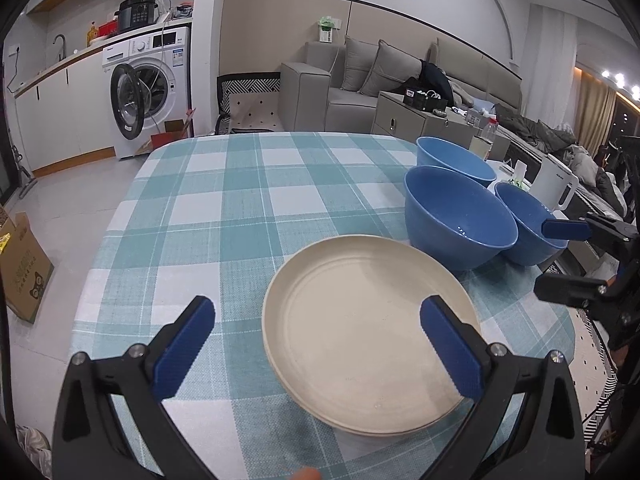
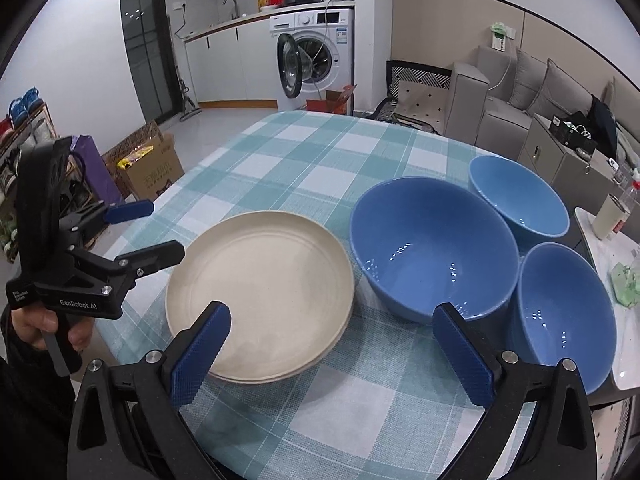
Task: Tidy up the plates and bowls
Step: 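Move both tools over the blue bowls toward the largest blue bowl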
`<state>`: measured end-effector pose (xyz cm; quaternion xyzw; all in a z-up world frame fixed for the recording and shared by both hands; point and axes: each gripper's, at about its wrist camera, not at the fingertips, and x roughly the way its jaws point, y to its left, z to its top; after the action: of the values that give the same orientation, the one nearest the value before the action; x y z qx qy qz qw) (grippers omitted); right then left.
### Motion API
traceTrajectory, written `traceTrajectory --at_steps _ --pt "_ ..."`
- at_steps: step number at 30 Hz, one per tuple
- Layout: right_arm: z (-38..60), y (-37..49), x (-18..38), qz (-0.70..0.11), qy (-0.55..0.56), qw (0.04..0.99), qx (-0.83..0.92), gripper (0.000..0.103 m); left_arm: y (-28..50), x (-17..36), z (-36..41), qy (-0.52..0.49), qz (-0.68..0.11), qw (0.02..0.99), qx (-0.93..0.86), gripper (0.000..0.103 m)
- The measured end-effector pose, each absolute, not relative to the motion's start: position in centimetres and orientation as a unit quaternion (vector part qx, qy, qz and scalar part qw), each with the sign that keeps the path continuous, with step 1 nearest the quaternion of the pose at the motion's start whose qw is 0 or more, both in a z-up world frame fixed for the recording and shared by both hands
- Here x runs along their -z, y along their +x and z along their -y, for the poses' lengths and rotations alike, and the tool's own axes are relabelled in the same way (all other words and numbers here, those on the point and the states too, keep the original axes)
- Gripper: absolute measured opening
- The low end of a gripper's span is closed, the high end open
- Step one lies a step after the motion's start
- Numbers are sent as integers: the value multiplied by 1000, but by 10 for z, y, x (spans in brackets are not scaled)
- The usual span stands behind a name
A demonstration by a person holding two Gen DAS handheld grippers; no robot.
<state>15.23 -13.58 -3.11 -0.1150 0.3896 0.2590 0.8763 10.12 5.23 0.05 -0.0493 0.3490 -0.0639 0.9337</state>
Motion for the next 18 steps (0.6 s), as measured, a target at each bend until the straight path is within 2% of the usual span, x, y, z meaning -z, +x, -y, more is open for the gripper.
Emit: traceTrajectory --at_steps 18 --pt "207 160 -1 -362 -73 901 -227 102 117 -28 -12 -32 -336 938 83 103"
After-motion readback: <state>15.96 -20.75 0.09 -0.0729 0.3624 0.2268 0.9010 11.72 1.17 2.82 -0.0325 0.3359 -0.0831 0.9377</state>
